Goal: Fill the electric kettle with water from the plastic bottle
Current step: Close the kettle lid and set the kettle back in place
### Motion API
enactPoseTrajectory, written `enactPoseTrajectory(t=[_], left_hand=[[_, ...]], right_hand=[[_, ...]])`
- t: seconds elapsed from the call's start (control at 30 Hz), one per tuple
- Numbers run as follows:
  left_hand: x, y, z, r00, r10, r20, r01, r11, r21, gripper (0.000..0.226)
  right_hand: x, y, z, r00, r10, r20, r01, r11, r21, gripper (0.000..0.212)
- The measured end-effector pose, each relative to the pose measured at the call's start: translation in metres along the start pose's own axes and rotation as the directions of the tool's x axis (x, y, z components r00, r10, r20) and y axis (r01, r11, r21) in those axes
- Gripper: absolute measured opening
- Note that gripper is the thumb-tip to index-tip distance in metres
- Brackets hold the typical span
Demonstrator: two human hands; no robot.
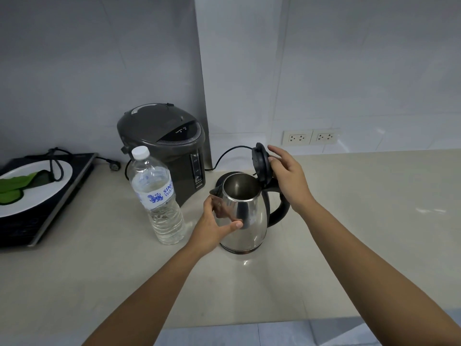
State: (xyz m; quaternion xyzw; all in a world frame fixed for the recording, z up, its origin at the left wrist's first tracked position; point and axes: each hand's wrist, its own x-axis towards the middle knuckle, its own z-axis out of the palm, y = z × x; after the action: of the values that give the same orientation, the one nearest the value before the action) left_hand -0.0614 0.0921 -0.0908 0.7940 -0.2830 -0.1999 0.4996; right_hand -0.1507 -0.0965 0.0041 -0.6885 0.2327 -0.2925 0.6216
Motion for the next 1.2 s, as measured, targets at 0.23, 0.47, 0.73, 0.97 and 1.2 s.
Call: enactPoseTrajectory(t=[0.23,0.47,0.73,0.97,1.2], left_hand=[[0.000,0.000,-0.001,1.000,-0.013,0.025,0.014,1.000,-0.019,0.080],[-0.001,0.001,-0.001,1.000,-0.010,0.020,0.010,0.999,-0.035,0.074],[-0.001,0.001,-0.001,1.000,-0.011,0.012,0.011,0.999,-0.051,0.080],[0.000,-0.003,0.001,1.000,-0.017,0.000,0.017,0.998,-0.063,0.085],[-0.001,-0.004,0.001,1.000,-0.014,0.010,0.015,0.997,-0.072,0.089]], right_hand=[[-0.002,-0.003,0.012,0.996,-0.020,0.092,0.039,0.977,-0.209,0.033],[-0.010,0.008,0.037,0.940,-0.226,0.255,0.337,0.504,-0.795,0.039],[-0.007,0.033,0.043,0.808,-0.502,0.308,0.498,0.304,-0.812,0.035],[-0.006,0.042,0.042,0.840,-0.455,0.296,0.509,0.471,-0.721,0.028],[-0.002,0.049,0.022,0.831,-0.300,0.468,0.556,0.454,-0.696,0.070]])
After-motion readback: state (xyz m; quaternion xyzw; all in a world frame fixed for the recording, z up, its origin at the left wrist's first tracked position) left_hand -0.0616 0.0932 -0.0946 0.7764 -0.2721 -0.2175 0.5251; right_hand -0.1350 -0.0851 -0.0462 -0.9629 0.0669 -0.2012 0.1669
